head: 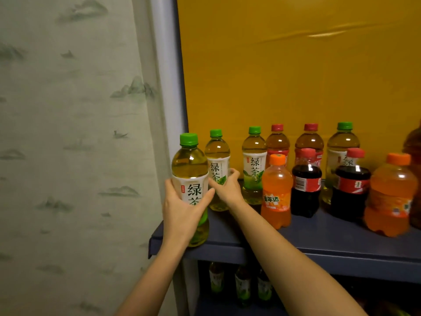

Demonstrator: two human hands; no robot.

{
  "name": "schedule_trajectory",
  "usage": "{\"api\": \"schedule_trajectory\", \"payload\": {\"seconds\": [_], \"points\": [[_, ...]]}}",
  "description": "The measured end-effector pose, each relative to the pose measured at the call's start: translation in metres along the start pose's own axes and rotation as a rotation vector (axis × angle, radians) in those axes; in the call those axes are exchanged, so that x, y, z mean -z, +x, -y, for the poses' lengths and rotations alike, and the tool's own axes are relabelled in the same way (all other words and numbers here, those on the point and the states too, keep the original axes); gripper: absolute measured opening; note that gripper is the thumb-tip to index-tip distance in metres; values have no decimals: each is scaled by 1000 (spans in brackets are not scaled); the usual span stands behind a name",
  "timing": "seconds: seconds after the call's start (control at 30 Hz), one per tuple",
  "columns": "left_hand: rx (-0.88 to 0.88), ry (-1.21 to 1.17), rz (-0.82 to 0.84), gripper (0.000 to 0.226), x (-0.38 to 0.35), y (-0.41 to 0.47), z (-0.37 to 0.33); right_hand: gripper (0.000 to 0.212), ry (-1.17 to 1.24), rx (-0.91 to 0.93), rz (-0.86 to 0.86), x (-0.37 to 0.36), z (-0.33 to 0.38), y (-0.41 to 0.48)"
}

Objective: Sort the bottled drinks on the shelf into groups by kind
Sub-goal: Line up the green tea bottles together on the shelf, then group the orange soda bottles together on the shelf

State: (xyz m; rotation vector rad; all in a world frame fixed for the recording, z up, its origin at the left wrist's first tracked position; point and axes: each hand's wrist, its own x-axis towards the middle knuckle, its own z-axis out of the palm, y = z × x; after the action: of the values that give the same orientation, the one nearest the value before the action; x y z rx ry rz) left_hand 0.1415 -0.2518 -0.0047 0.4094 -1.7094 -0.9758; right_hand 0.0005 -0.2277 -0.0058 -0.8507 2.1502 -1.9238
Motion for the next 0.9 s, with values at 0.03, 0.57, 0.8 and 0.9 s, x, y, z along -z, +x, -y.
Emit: {"api": "schedule_trajectory", "payload": {"seconds": [0.03, 0.57, 0.8, 0.9], "points": [[-1, -2, 4, 55, -3, 1, 2, 86, 13, -9, 14, 3, 2, -5], [56, 13, -53, 54, -67, 23, 32, 39, 117, 302, -67, 122, -12, -138], [-54, 100, -160, 90, -65, 8, 25, 48, -208, 486, -582, 210, -18, -135], [-364, 71, -164, 68, -70, -30, 2, 63, -302, 434, -752, 241, -24, -124]]}}
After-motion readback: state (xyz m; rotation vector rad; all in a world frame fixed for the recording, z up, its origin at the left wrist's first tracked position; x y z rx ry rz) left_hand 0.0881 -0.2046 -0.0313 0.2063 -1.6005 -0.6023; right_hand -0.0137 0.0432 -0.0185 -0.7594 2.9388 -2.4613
